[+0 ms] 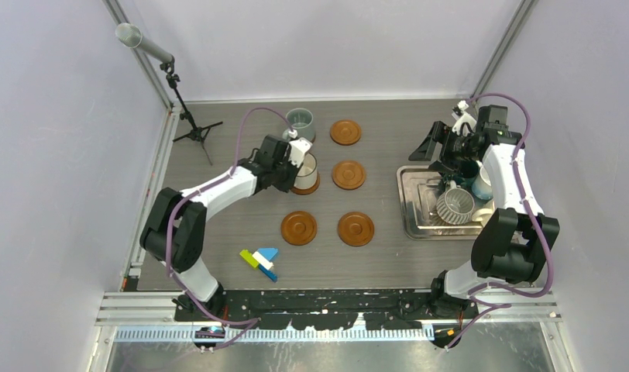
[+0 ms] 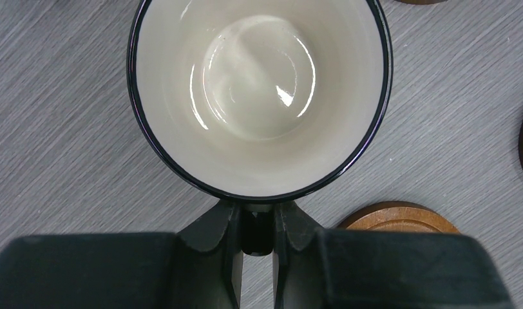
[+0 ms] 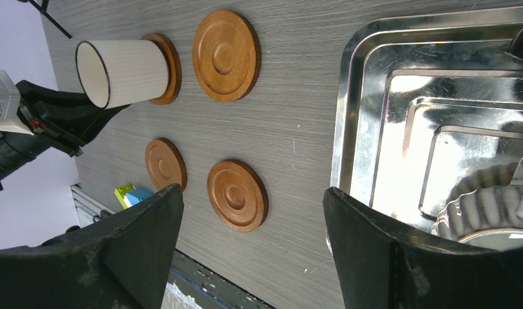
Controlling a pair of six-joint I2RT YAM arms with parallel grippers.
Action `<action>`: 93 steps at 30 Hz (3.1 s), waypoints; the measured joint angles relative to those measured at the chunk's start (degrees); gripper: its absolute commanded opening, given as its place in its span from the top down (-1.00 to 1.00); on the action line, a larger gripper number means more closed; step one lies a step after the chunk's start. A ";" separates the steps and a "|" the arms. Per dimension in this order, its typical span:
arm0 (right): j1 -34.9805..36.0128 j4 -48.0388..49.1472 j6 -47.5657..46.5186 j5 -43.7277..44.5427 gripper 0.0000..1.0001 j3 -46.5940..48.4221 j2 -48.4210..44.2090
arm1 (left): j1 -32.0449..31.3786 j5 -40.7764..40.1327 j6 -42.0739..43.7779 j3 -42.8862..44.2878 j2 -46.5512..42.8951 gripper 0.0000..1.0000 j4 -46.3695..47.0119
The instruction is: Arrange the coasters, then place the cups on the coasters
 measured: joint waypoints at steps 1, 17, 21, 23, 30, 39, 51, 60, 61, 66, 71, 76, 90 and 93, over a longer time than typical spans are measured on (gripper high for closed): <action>0.00 0.00 0.00 0.00 -0.68 0.00 0.00 | 0.00 0.02 0.00 0.33 0.24 0.89 -0.13; 0.00 -0.11 -0.33 -0.02 -0.68 0.00 0.00 | 0.00 0.11 0.07 3.06 0.90 -0.07 -1.60; 0.00 -0.74 -1.57 0.00 -0.68 0.00 0.00 | 0.00 0.11 0.09 3.43 0.81 -0.54 -2.60; 0.00 -1.60 -2.84 0.26 -0.68 0.00 -0.02 | 0.00 0.28 0.61 4.20 0.44 -0.95 -4.20; 0.02 -7.69 -11.21 6.34 -0.66 1.90 -0.02 | 0.00 1.77 2.27 7.10 -5.60 -0.99 -10.45; 2.43 -15.58 -33.44 21.03 -0.55 19.87 7.67 | 0.00 6.84 6.14 10.27 -8.98 -0.99 -18.45; 8.37 -14.14 -49.81 37.40 -0.48 25.03 22.05 | 0.00 12.57 6.62 13.05 -8.46 -0.99 -24.11; 8.81 -11.37 -56.35 42.32 -0.40 25.11 28.81 | 0.00 13.60 6.62 13.05 -7.54 -1.00 -25.46; 8.90 -11.30 -57.00 42.62 -0.38 25.11 29.46 | 0.00 13.77 6.62 13.05 -7.54 -1.00 -25.53; 9.07 -11.43 -59.80 43.71 -0.20 25.14 31.54 | 0.00 14.51 6.67 13.27 -6.97 -0.99 -25.90; 9.44 -11.98 -61.99 44.00 0.14 25.14 32.68 | 0.00 14.91 6.67 13.73 -6.64 -1.00 -26.10; 9.84 -12.63 -63.25 44.15 0.51 25.14 32.74 | 0.00 14.95 6.64 13.81 -6.64 -0.99 -26.12; 13.66 -13.73 -64.19 42.66 0.86 21.44 29.99 | 0.00 14.82 5.97 15.58 -6.29 -0.99 -26.01; 16.22 -13.92 -64.15 41.40 0.86 19.15 28.11 | 0.00 14.82 5.35 15.85 -6.14 -0.99 -25.66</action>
